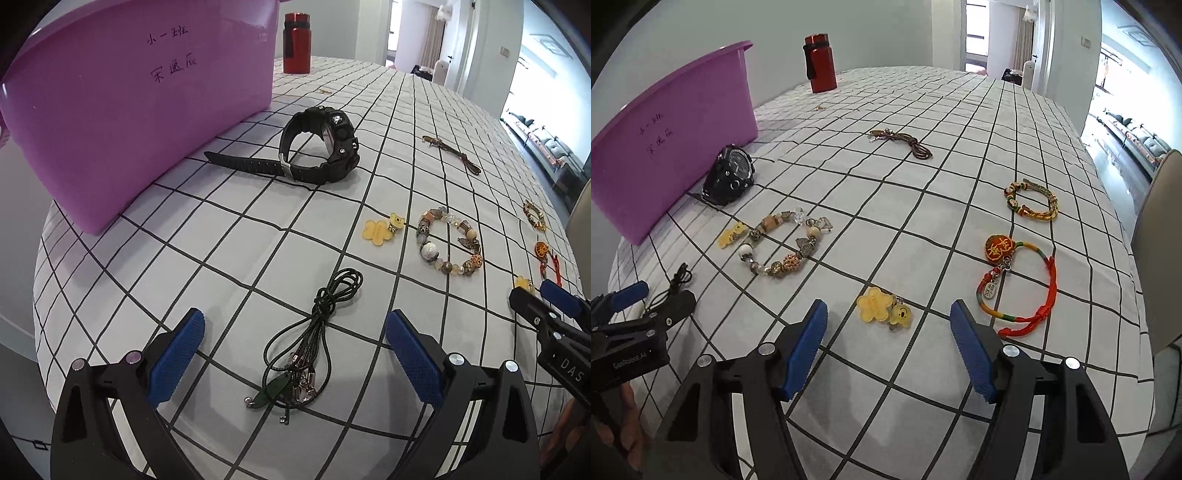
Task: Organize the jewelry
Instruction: 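Grasp the black cord necklace with left tool while right tool grasps the yellow flower charm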
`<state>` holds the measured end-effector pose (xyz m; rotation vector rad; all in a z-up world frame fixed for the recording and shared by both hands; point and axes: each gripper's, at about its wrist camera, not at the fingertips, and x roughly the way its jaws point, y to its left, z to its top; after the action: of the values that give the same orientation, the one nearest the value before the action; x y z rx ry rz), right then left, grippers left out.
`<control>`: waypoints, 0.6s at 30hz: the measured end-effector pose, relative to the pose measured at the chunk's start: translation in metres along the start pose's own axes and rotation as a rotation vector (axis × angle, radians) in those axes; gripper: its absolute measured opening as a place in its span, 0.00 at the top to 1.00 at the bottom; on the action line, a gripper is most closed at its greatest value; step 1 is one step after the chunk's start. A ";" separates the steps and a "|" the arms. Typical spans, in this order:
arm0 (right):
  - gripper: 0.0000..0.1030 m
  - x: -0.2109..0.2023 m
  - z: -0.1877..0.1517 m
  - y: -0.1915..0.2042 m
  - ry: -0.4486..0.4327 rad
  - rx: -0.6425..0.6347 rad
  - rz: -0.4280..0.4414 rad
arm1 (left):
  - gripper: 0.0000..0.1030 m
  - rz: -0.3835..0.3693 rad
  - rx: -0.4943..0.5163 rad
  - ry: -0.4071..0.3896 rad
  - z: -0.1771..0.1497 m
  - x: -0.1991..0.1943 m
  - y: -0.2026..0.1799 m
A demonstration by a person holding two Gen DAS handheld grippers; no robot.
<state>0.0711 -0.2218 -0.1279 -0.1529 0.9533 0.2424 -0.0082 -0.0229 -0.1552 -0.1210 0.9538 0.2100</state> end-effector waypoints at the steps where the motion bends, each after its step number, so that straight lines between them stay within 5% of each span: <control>1: 0.35 0.000 0.000 0.001 0.002 -0.006 -0.006 | 0.06 0.006 0.004 0.005 0.001 0.001 -0.001; 13: 0.48 0.002 0.001 0.008 0.000 -0.050 -0.020 | 0.07 0.006 0.010 0.010 0.005 0.006 -0.006; 18: 0.55 0.001 0.001 0.010 -0.005 -0.060 -0.012 | 0.27 -0.028 0.053 -0.020 0.001 -0.001 -0.013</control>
<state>0.0695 -0.2119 -0.1290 -0.2127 0.9405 0.2608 -0.0047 -0.0355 -0.1533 -0.0833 0.9368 0.1601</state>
